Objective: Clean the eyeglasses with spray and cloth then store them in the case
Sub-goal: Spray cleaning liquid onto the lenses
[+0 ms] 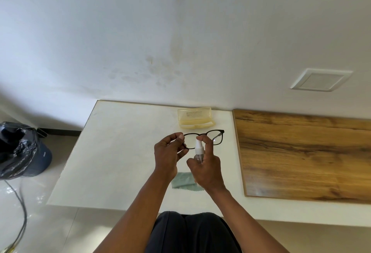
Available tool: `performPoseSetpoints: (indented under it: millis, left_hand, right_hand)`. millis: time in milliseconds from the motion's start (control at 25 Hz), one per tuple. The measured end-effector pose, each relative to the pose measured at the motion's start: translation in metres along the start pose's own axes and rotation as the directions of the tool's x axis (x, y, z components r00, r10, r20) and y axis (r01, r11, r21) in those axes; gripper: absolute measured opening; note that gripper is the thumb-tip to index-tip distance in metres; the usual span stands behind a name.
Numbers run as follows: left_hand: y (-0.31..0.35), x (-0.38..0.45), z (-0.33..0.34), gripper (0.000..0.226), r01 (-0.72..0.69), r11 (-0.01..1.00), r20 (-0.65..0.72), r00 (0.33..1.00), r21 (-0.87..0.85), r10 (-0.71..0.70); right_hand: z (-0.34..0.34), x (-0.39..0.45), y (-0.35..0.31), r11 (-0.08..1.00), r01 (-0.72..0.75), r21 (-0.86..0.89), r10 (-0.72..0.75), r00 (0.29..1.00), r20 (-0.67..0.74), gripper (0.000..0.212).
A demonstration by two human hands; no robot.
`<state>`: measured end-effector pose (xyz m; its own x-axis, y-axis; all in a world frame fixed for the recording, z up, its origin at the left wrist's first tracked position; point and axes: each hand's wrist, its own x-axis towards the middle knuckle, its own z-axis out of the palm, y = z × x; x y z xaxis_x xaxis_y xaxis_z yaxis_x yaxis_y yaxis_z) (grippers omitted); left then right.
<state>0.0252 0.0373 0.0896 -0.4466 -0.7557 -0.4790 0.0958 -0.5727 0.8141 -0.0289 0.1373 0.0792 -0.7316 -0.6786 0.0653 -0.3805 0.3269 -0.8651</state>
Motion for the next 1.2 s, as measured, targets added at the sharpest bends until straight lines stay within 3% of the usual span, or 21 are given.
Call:
performPoseSetpoints:
  millis: [680,1200]
  left_hand:
    - [-0.001,-0.003,0.003,0.013,0.015,0.999,-0.007,1.000,-0.031,-0.015]
    - [0.002,0.006,0.003,0.008,0.013,0.999,-0.039,0.999,-0.033,-0.014]
  right_hand:
    - [-0.036,0.006,0.028,0.994,-0.082,0.069,0.094,0.976,-0.197,0.054]
    - [-0.055,0.019,0.057,0.983,-0.164,0.081,0.180,0.949,-0.258,0.058]
